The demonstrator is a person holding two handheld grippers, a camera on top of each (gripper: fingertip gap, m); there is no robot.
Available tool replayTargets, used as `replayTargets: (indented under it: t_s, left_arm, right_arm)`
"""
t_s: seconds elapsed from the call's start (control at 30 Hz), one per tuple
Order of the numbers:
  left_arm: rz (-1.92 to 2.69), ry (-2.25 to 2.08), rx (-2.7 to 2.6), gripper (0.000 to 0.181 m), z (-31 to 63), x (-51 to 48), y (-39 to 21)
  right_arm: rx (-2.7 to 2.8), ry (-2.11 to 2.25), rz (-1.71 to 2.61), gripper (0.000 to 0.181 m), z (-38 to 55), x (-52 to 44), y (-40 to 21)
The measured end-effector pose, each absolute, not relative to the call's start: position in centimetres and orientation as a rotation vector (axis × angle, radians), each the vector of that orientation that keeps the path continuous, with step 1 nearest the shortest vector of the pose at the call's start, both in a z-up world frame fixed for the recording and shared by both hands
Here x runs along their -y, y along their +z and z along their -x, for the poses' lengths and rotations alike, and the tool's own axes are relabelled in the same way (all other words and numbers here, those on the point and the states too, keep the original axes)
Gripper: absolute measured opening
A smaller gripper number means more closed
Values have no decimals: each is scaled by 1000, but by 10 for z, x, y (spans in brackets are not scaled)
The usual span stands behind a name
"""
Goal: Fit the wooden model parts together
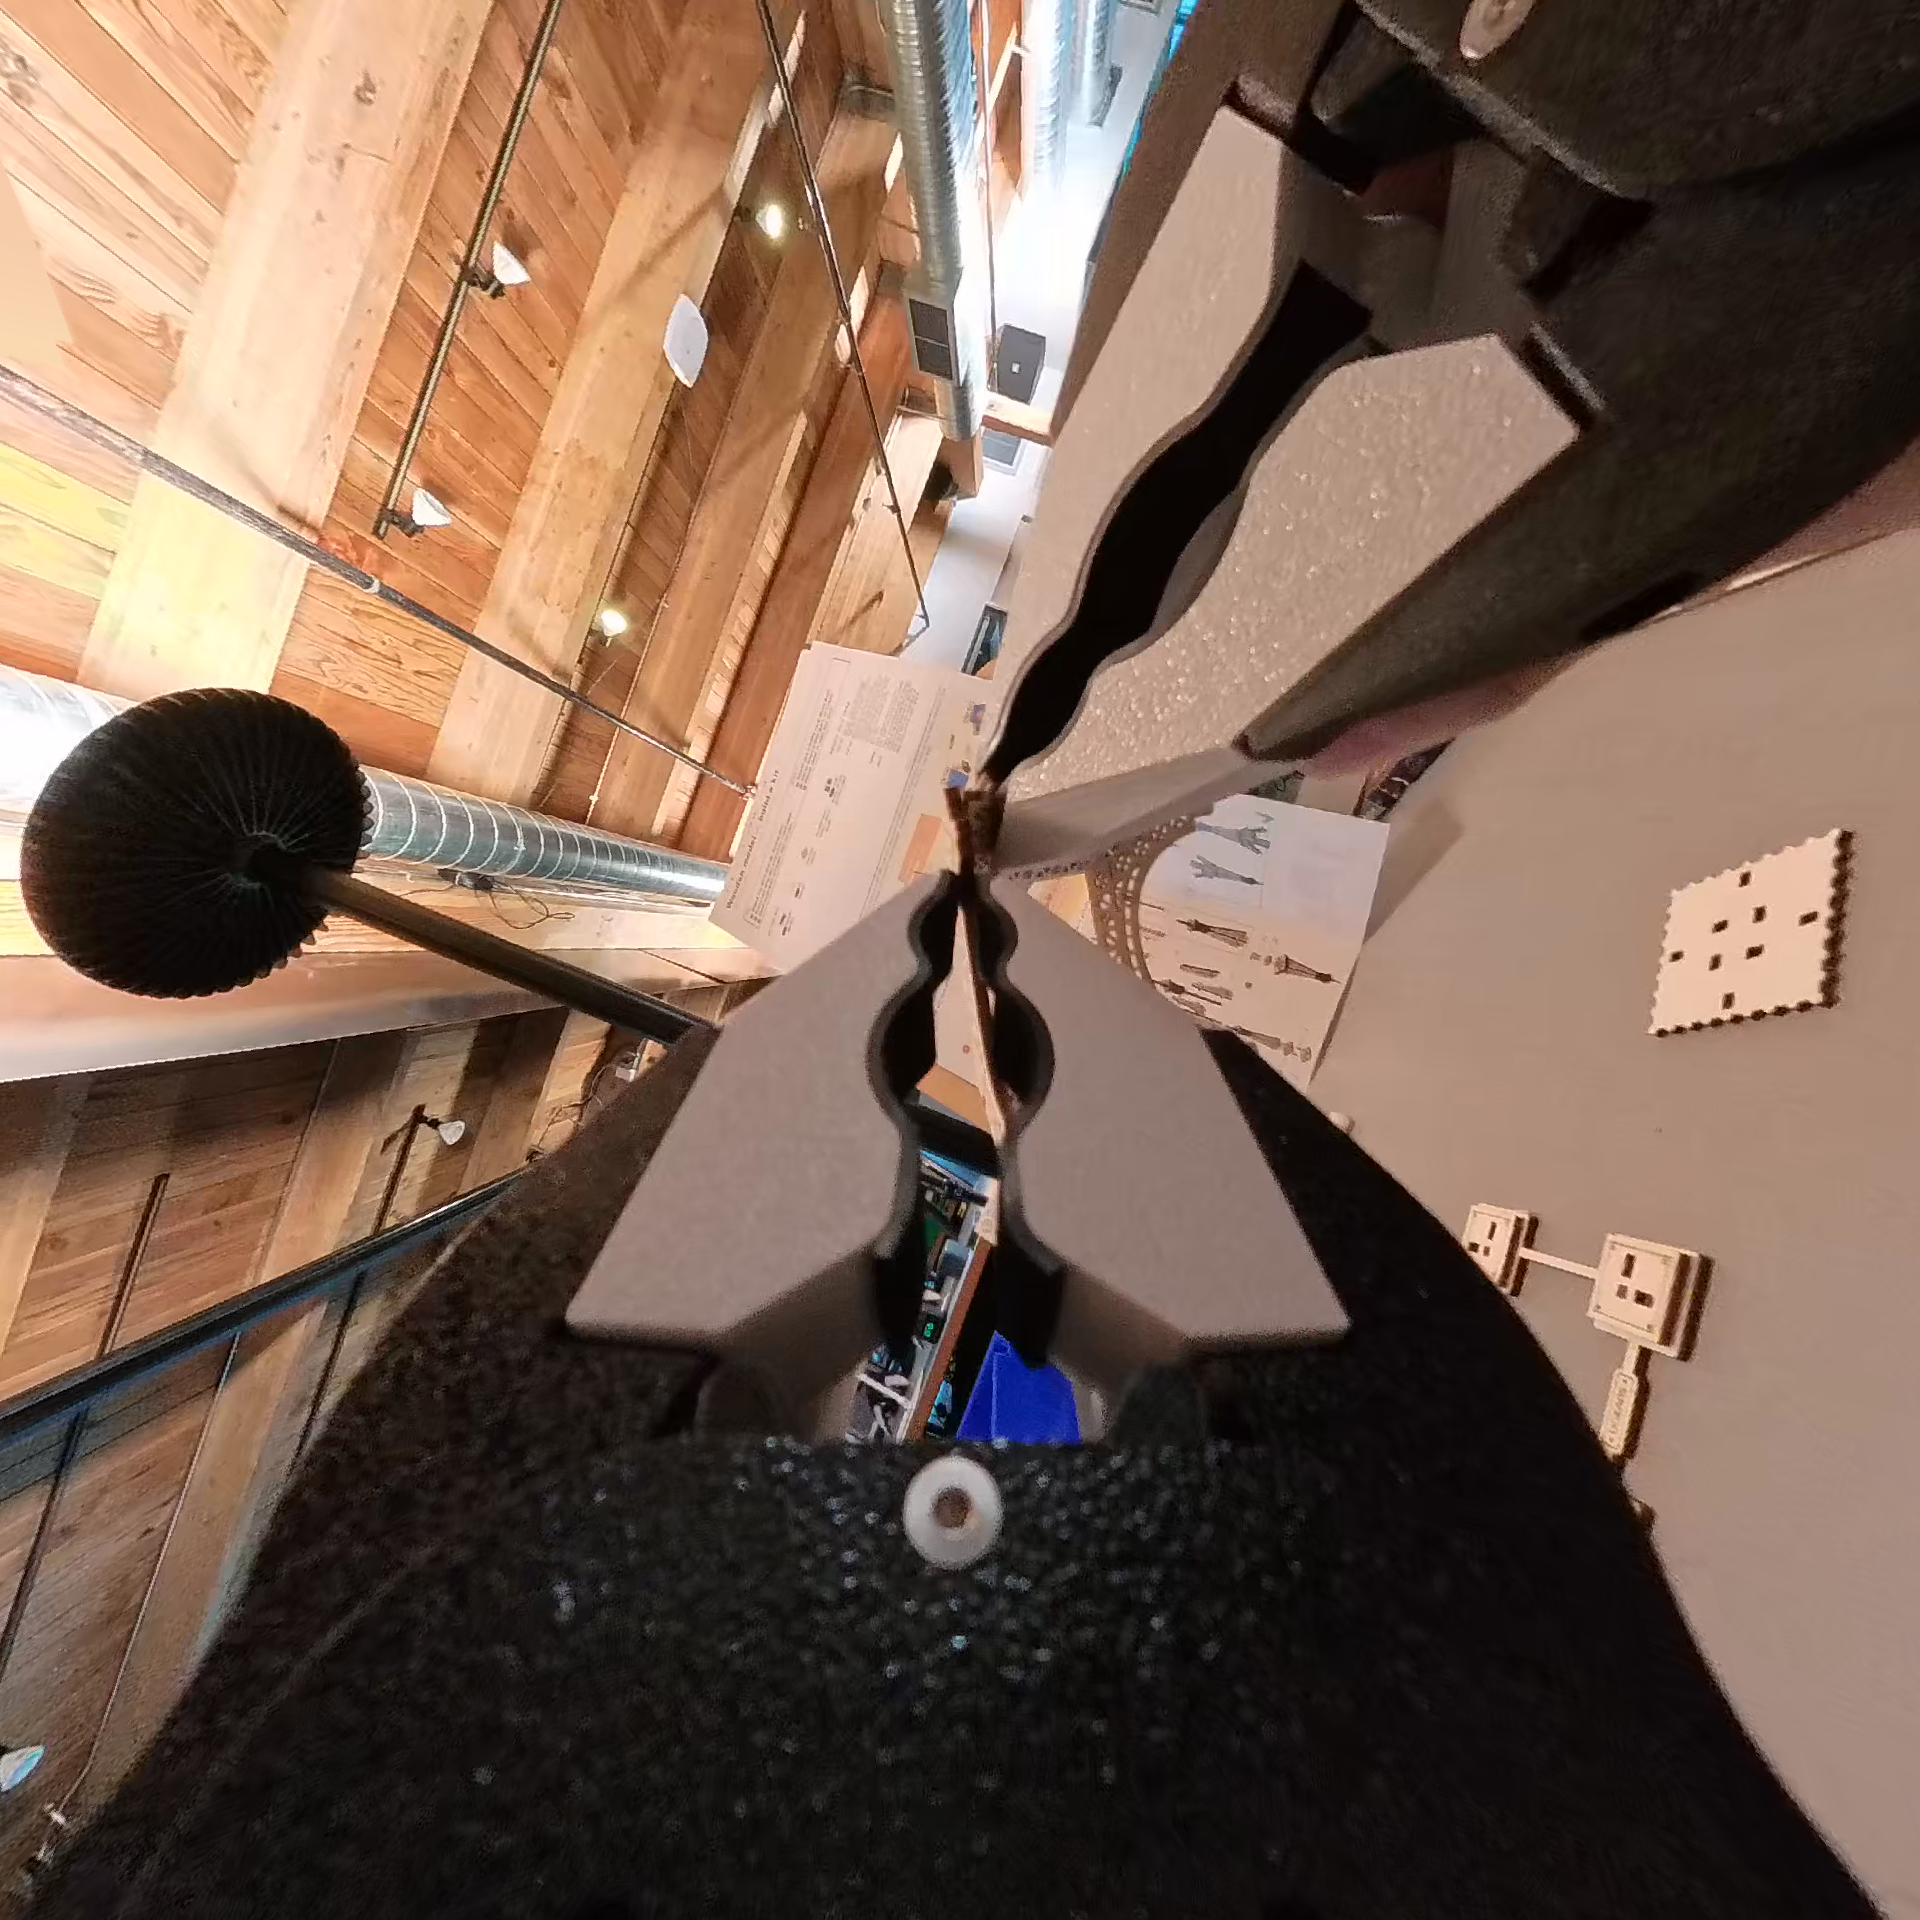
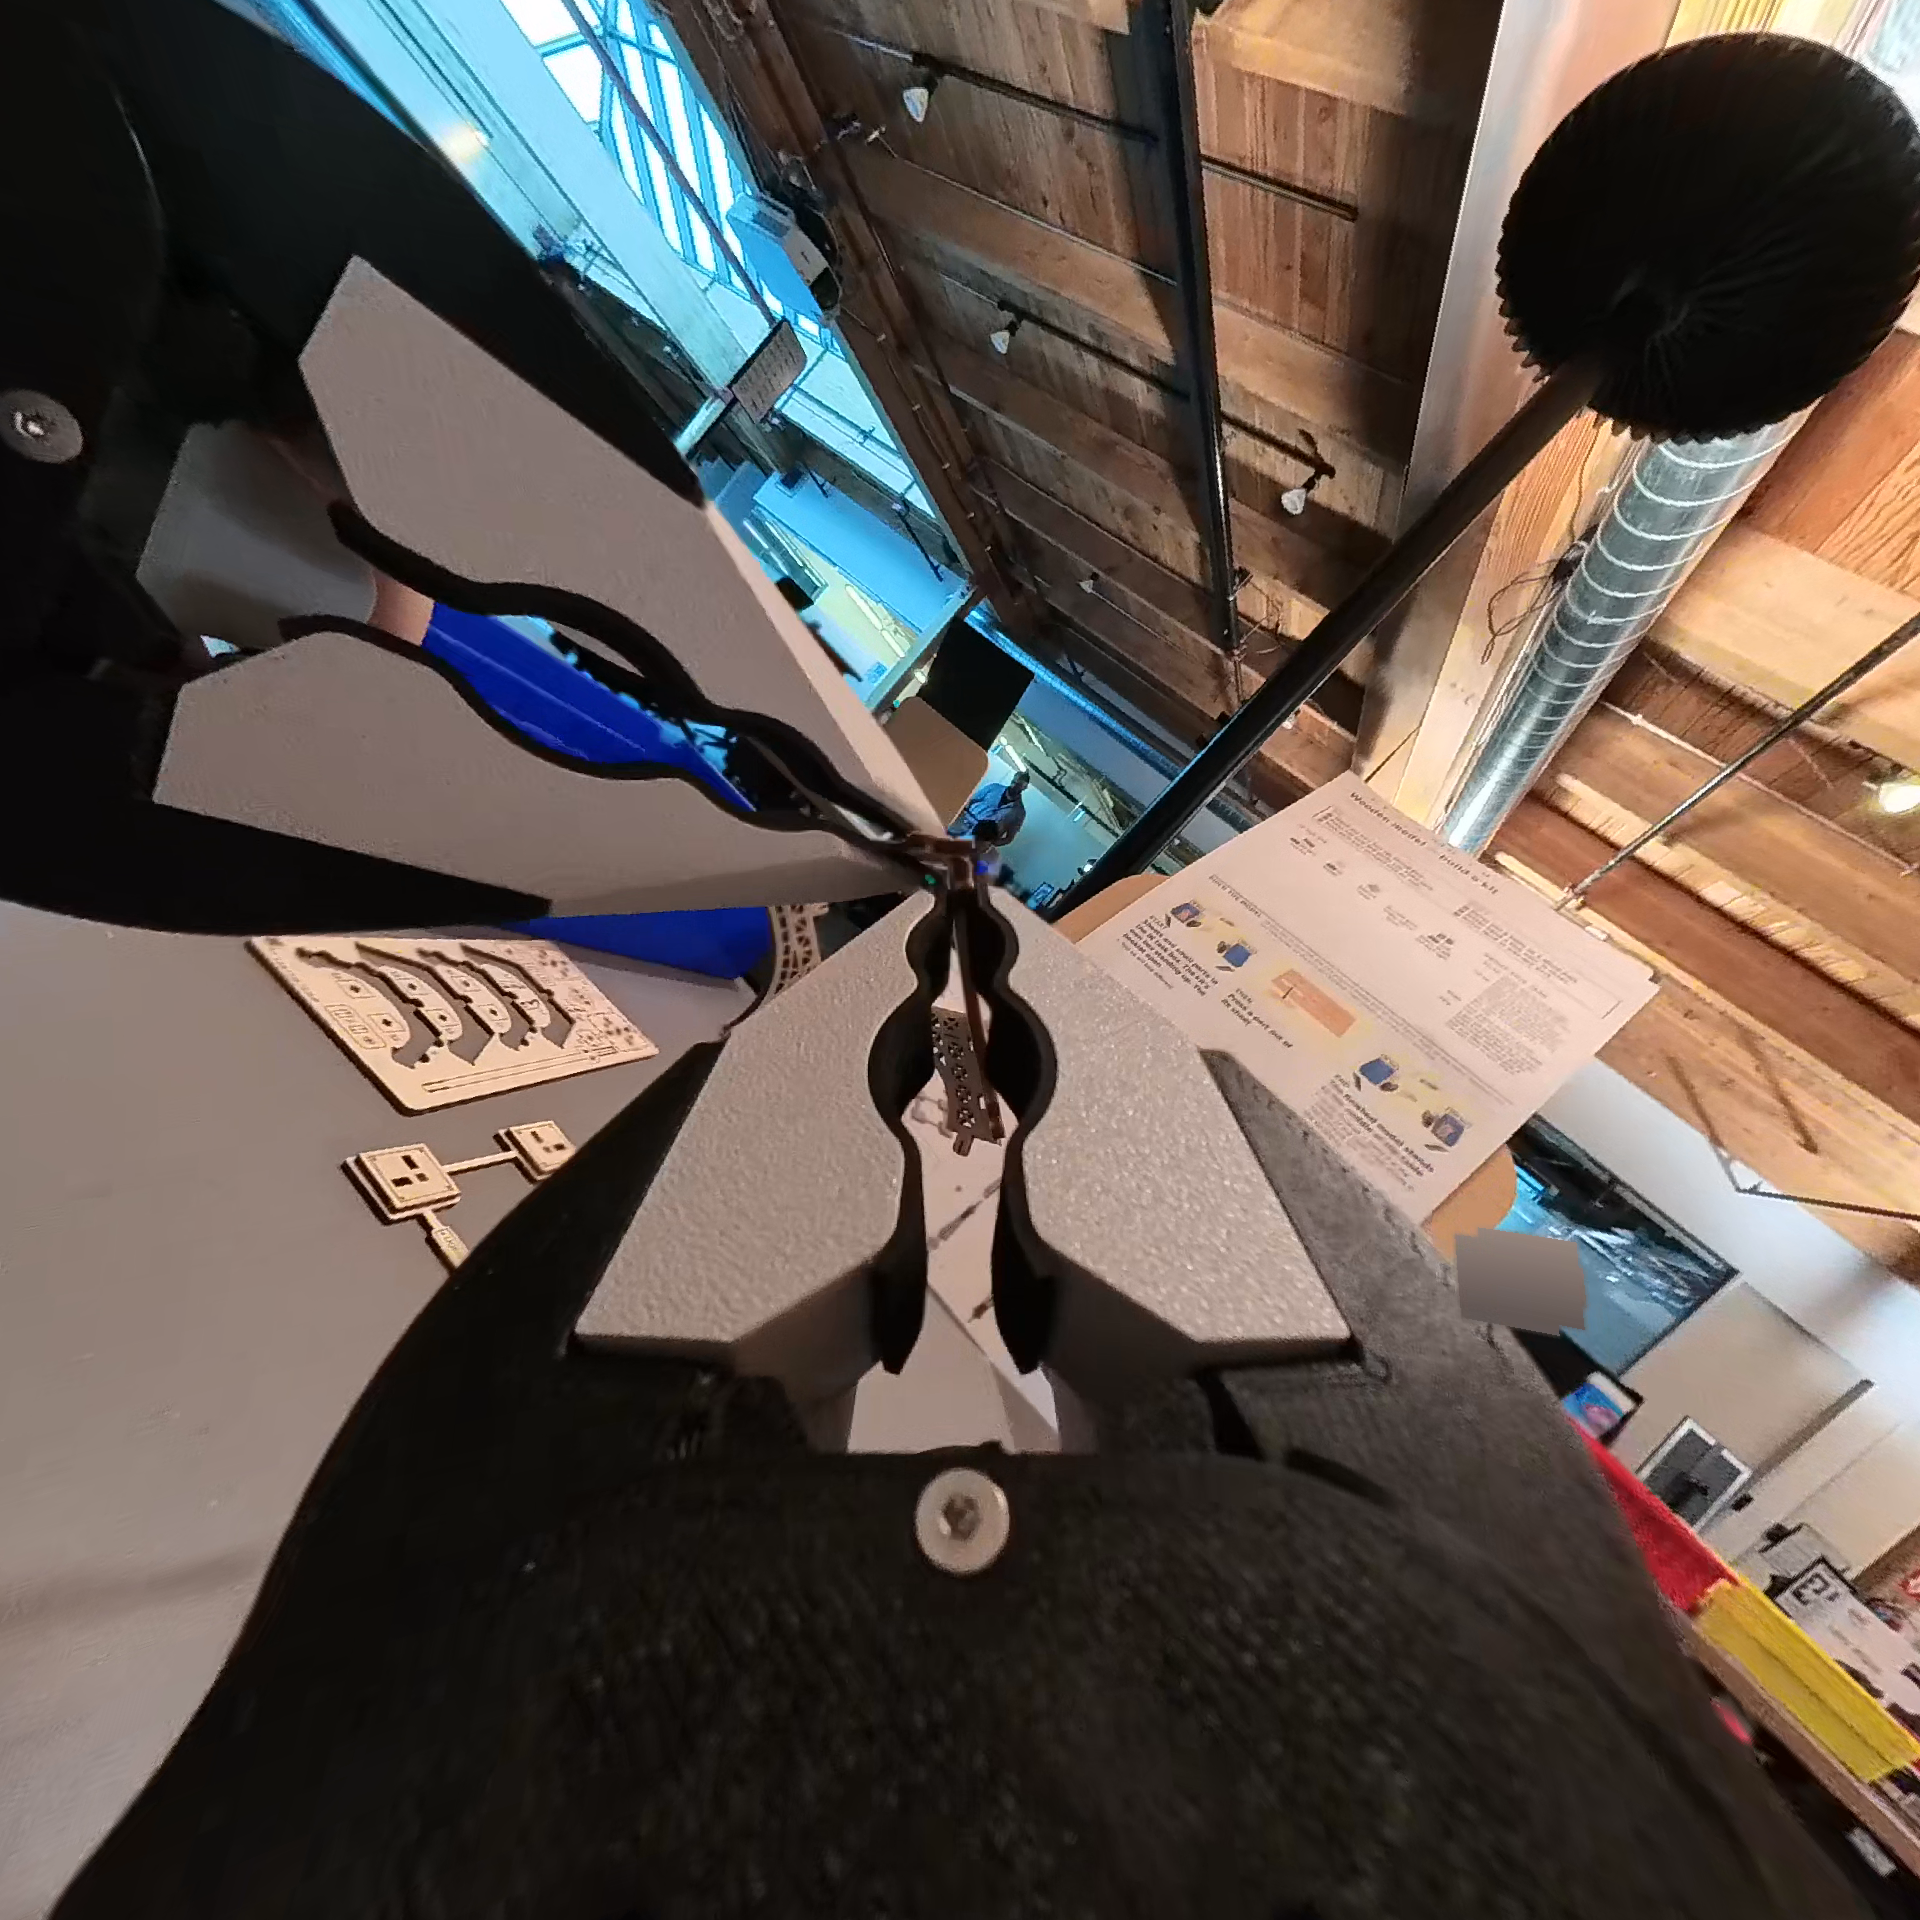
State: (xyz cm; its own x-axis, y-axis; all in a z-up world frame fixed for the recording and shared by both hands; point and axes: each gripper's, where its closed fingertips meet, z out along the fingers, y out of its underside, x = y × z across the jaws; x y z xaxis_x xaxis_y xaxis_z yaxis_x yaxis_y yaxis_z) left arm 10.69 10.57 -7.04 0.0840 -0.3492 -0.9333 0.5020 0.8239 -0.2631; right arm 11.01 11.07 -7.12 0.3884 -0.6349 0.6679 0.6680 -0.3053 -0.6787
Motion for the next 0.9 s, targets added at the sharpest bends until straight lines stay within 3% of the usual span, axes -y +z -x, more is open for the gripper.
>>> replayTargets:
  t_s: [0.9]
  left_arm:
    - [-87,-602,-1341,0,-115,-108,-76]
  right_arm:
    - [-52,-1208,1426,0,-118,-115,-81]
